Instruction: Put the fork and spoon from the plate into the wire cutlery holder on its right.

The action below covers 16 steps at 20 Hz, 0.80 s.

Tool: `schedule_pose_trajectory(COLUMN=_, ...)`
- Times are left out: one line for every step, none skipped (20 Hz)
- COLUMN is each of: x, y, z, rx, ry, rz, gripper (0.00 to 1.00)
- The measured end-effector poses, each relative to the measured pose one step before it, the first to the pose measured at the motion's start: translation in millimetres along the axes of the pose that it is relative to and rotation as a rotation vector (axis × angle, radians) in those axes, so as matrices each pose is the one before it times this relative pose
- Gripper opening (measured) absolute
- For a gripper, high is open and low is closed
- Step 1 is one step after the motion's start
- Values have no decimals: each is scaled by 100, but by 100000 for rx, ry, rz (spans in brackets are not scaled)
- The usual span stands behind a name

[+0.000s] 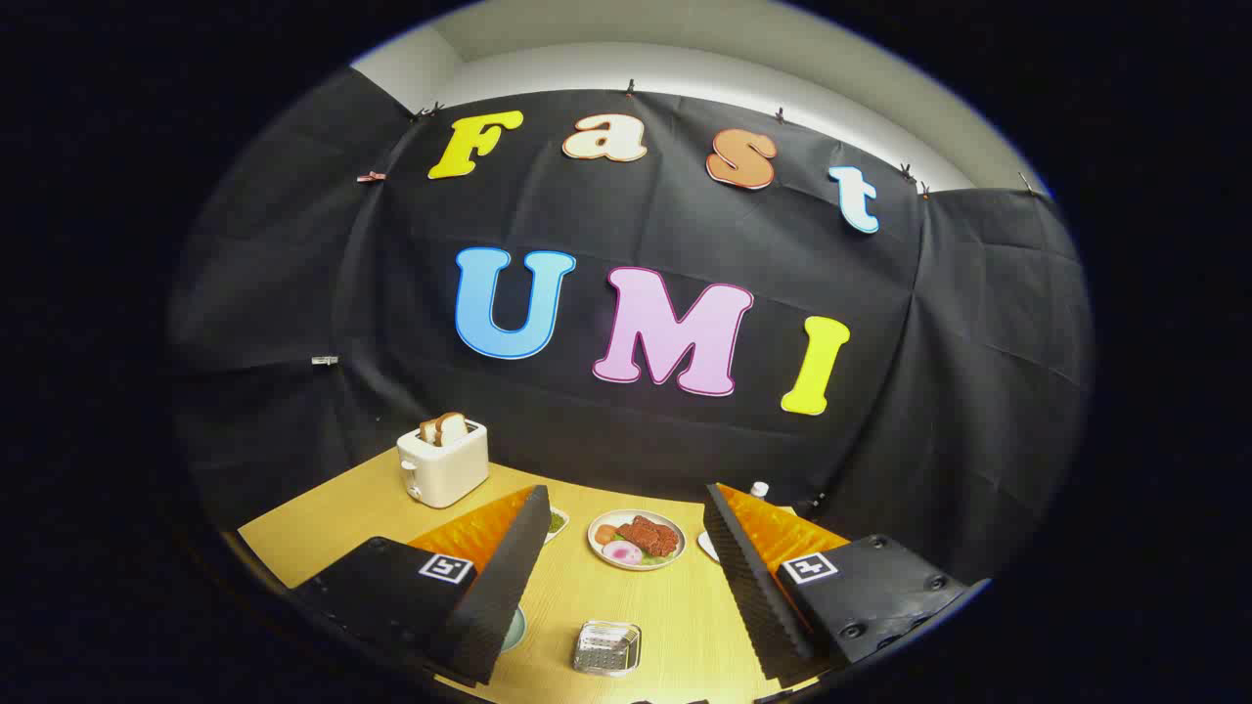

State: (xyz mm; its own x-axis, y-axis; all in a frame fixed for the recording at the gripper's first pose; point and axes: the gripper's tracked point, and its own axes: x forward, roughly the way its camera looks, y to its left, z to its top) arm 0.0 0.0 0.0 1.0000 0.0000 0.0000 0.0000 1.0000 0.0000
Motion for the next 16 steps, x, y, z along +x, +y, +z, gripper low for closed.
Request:
schedule_pose_trajectory(x=-73, y=90, z=47, rx=-3, ry=-89, rz=191, gripper=98)
schedule_pose_trajectory(x=-4, y=6, z=122, rx=-106, ry=-291, rz=20, gripper=98)
schedule_pose_trajectory(x=-34, y=-100, z=52, rx=-196, ry=-335, rz=-243, gripper=98)
schedule_pose_trajectory(x=-21, y=-70, z=-20, rx=-85, ry=40, rz=-89, gripper=98)
schedule_pose_trajectory(x=-19, y=-57, z=-34, rx=255, ry=189, rz=-110, gripper=98)
schedule_pose_trajectory(x=57, y=16, z=-86, rx=412, ry=199, rz=78, gripper=98)
schedule_pose_trajectory(x=-12, y=-20, z=66, rx=297, ry=7, rz=-52, gripper=98)
schedule_pose_trajectory(x=-87, y=-16, z=73, rx=-36, ry=-203, rz=-77, gripper=98)
schedule_pose_trajectory(x=-43, y=-84, z=64, rx=-269, ry=-152, rz=-218, gripper=98)
schedule_pose_trajectory(x=22, y=48, z=-111, rx=-199, ry=121, rz=51, gripper=98)
schedule_pose_trajectory(x=-30, y=97, z=50, rx=-50, ry=-83, rz=78, gripper=98)
schedule_pose_trajectory(x=-29, y=92, z=52, rx=-33, ry=-37, rz=13, gripper=98)
schedule_pose_trajectory(x=-62, y=58, z=-17, rx=-67, ry=3, rz=30, gripper=98)
schedule_pose_trajectory(x=-62, y=41, z=12, rx=-72, ry=69, rz=-44, gripper=98)
schedule_pose_trajectory(x=68, y=62, z=-44, rx=-12, ry=195, rz=149, gripper=98)
schedule_pose_trajectory(x=-21, y=70, z=-58, rx=-11, ry=-13, rz=-133, gripper=98)
